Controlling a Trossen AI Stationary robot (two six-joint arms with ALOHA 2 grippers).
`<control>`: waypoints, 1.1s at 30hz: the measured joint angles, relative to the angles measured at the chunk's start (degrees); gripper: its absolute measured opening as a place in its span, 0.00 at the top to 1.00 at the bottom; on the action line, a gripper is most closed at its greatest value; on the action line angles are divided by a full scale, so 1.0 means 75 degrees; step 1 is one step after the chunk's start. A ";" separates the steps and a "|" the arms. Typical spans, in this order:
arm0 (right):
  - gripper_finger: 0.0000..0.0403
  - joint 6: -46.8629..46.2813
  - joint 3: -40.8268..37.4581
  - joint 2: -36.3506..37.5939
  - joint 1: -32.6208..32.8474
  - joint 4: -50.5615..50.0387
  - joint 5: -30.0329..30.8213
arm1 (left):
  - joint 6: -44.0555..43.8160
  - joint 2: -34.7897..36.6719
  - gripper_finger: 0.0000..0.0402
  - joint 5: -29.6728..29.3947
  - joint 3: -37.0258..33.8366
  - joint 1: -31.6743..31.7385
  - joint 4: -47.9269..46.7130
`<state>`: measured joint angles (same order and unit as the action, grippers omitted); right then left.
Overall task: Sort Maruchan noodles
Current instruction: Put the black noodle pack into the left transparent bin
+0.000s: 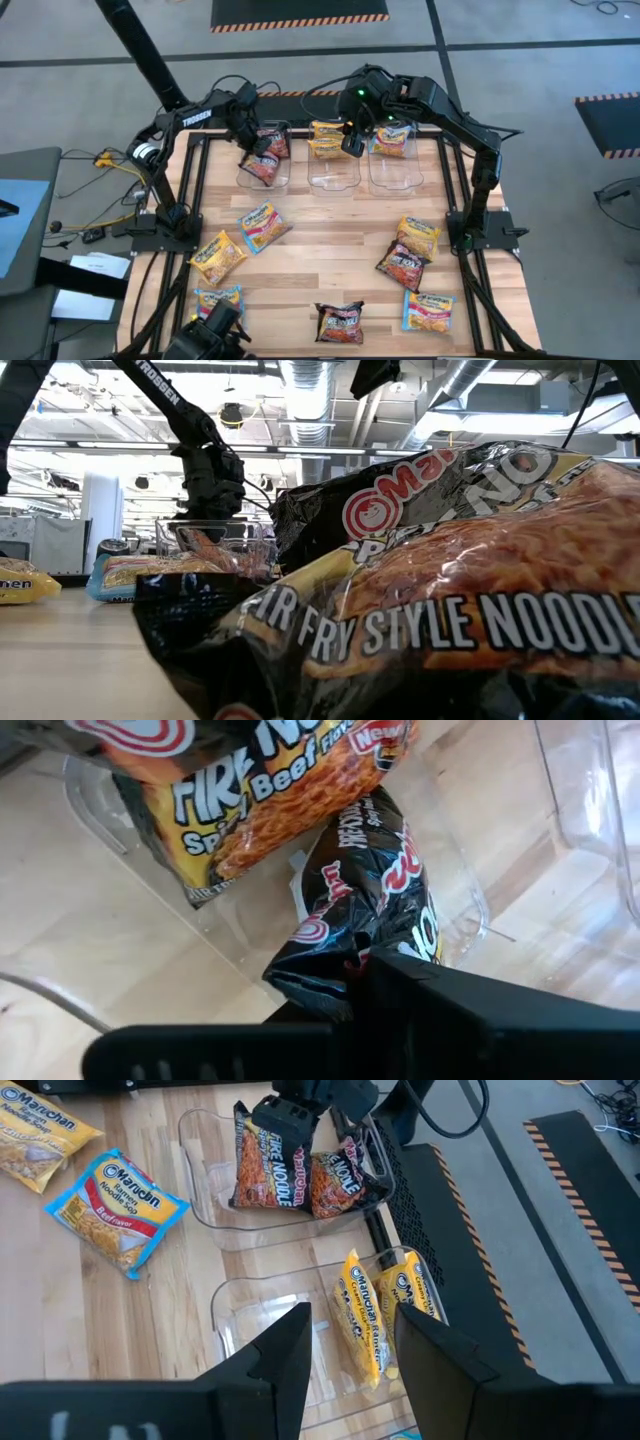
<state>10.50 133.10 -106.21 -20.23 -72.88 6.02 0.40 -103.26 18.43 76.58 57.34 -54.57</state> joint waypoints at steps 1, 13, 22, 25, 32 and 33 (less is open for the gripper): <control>0.58 0.0000 0.0000 0.0000 0.0000 0.0003 0.0000 | 0.0002 0.0000 1.00 0.0056 0.0000 0.0000 -0.0002; 0.58 -0.0020 0.0000 0.0000 0.0000 0.0000 0.0002 | 0.0321 0.0372 1.00 0.0911 0.0003 -0.0001 0.0009; 0.58 -0.0279 0.0000 0.0000 0.0000 0.0000 0.0003 | -0.0267 0.1180 1.00 0.0786 0.0003 0.0188 0.1204; 0.58 -0.0282 0.0000 0.0000 0.0033 0.0000 0.0006 | -0.0385 0.1258 1.00 0.0354 0.0003 0.0195 0.1377; 0.58 -0.0386 0.0000 0.0000 0.0055 0.0000 0.0006 | -0.0767 0.1276 1.00 0.0321 0.0003 0.0189 0.1587; 0.58 -0.0396 0.0000 0.0000 0.0055 -0.0002 0.0006 | -0.0827 0.1276 1.00 0.0366 0.0003 0.0166 0.1662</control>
<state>7.53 133.10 -106.21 -19.81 -72.89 6.07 -5.79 -93.69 21.17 76.60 58.59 -42.10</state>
